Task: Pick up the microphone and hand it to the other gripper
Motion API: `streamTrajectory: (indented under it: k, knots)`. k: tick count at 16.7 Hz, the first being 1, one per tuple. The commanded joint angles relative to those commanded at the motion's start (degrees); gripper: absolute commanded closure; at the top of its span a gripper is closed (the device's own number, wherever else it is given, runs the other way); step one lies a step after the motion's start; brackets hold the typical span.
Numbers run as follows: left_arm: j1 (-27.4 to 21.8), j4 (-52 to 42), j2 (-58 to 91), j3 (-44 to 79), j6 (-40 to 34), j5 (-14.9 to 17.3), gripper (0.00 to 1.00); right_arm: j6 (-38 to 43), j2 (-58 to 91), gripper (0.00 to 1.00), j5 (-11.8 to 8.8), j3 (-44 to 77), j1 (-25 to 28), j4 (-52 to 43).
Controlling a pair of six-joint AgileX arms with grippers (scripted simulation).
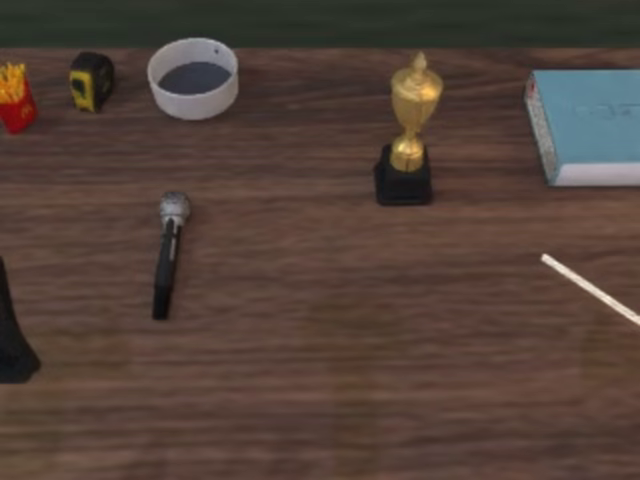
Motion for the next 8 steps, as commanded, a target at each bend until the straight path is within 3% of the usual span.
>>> streamTrajectory:
  k: [4, 8]
  knots:
    - [-0.4, -1.1, 1.7, 1.7, -0.2, 0.1, 0.0, 0.0, 0.0, 0.0, 0.0, 0.0, 0.0, 0.0]
    - [-2.1, -7.0, 12.6, 11.1, -1.5, 0.4, 0.0, 0.0, 0.0, 0.0, 0.0, 0.0, 0.0, 0.0]
